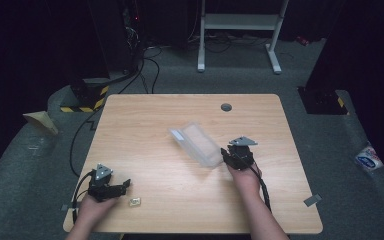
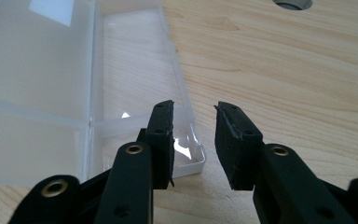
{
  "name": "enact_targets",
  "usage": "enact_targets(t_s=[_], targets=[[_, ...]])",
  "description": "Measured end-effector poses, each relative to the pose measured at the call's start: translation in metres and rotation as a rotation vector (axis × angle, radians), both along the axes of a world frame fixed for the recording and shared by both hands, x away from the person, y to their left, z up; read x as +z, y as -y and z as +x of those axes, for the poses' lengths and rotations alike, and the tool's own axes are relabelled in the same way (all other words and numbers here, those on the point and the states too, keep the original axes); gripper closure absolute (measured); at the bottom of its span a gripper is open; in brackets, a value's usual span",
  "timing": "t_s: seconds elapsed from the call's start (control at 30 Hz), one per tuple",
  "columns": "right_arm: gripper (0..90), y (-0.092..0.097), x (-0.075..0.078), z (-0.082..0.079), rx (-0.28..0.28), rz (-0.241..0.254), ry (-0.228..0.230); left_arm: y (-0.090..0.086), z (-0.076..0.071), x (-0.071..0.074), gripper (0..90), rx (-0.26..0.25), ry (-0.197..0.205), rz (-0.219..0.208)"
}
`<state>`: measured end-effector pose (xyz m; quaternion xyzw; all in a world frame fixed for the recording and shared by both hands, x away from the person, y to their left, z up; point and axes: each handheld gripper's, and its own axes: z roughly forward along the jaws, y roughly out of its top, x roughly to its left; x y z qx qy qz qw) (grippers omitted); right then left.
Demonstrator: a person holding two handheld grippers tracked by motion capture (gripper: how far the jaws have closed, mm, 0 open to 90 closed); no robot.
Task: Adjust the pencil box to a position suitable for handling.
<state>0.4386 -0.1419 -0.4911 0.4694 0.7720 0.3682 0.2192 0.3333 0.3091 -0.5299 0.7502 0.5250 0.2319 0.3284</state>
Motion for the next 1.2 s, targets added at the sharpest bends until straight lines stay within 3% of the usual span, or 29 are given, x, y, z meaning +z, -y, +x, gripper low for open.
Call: enact_targets(t_s=[0.3,1.2], targets=[[69.4,-0.002,-0.004,0.003,0.007,0.023,-0.016,0.000,0.000,0.000,15.3,-0.001,0.002,0.002],[73.4,0.001,-0.022,0.004,-0.012,0.003,-0.062,0.000,-0.001,0.000,16.2,-0.005,0.004,0.003]])
